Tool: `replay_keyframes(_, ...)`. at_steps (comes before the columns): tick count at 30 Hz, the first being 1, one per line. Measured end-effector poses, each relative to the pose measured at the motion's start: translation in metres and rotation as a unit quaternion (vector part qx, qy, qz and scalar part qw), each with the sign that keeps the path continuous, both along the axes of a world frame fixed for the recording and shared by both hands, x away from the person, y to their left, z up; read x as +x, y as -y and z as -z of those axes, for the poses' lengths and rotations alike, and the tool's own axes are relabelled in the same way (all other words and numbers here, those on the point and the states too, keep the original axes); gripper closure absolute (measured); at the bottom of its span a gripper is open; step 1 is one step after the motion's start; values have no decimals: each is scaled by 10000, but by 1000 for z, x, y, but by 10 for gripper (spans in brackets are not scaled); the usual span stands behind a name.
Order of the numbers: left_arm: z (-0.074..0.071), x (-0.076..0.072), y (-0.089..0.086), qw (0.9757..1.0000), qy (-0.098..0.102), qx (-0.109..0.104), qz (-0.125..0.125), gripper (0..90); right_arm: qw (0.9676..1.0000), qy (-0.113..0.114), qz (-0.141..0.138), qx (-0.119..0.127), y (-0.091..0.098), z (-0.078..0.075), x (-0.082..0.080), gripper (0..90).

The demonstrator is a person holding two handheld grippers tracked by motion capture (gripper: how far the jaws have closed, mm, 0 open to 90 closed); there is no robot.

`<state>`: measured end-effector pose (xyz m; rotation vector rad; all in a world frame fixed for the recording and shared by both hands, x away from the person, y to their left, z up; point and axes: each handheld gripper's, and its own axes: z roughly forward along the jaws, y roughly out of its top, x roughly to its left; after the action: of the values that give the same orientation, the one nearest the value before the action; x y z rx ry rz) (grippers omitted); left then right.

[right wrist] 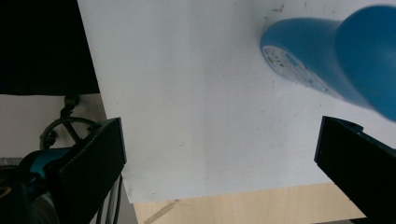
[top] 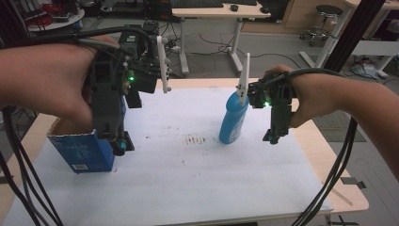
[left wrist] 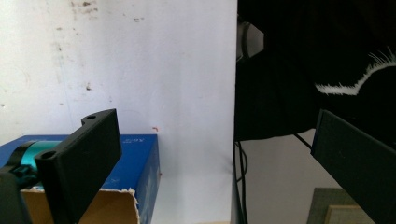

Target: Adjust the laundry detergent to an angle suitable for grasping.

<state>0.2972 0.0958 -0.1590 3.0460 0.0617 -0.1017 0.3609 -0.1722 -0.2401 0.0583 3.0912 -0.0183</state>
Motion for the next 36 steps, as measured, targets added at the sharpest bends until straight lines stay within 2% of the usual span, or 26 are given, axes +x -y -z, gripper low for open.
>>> replay_keyframes(3, 5, 2, 5, 9999, 25, 29, -141, 17, 9999, 11, 84, 95, 16, 4, -11, 13)
replay_keyframes(5, 7, 4, 8, 9996, 26, 4, -278, 17, 9999, 23, 99, 88, 19, 5, -13, 13)
replay_keyframes(8, 9, 7, 13, 9989, 84, -76, -451, 17, 9998, 18, 161, 87, 32, 11, -23, 13)
replay_keyframes(9, 10, 10, 17, 9978, 101, -197, -622, 17, 9998, -5, 182, 91, 34, 13, -25, 13)
replay_keyframes(11, 10, 12, 19, 9970, 127, -265, -721, 17, 9998, -2, 181, 92, 37, 14, -27, 13)
replay_keyframes(12, 10, 16, 23, 9943, 159, -419, -967, 17, 9997, -15, 233, 93, 42, 18, -30, 13)
replay_keyframes(13, 10, 16, 23, 9943, 159, -419, -967, 17, 9997, -15, 233, 93, 42, 18, -30, 13)
replay_keyframes(16, 12, 23, 30, 9897, 276, -496, -1313, 17, 9995, -11, 286, 97, 49, 21, -34, 13)
replay_keyframes(22, 15, 31, 43, 9846, 303, -698, -1574, 17, 9992, 11, 357, 183, 61, 22, -40, 13)
replay_keyframes(23, 15, 34, 46, 9818, 316, -776, -1707, 17, 9991, 9, 384, 176, 63, 23, -40, 13)
replay_keyframes(24, 15, 34, 46, 9818, 316, -776, -1707, 17, 9991, 9, 384, 176, 63, 23, -40, 13)
replay_keyframes(26, 15, 37, 50, 9783, 341, -906, -1833, 17, 9991, 13, 388, 171, 66, 23, -41, 13)
replay_keyframes(27, 15, 40, 52, 9743, 333, -1035, -1970, 17, 9991, 13, 384, 177, 66, 24, -41, 13)
replay_keyframes(28, 15, 42, 54, 9727, 326, -1085, -2025, 17, 9991, -2, 385, 174, 67, 24, -42, 13)
replay_keyframes(29, 15, 42, 54, 9727, 326, -1085, -2025, 17, 9991, -2, 385, 174, 67, 24, -42, 13)
replay_keyframes(30, 16, 47, 59, 9668, 331, -1256, -2199, 17, 9990, -22, 407, 168, 68, 25, -43, 13)
replay_keyframes(32, 18, 51, 65, 9644, 314, -1328, -2265, 17, 9990, -6, 404, 194, 69, 25, -43, 13)
replay_keyframes(36, 22, 57, 77, 9616, 304, -1411, -2335, 17, 9990, -5, 402, 190, 71, 25, -44, 13)
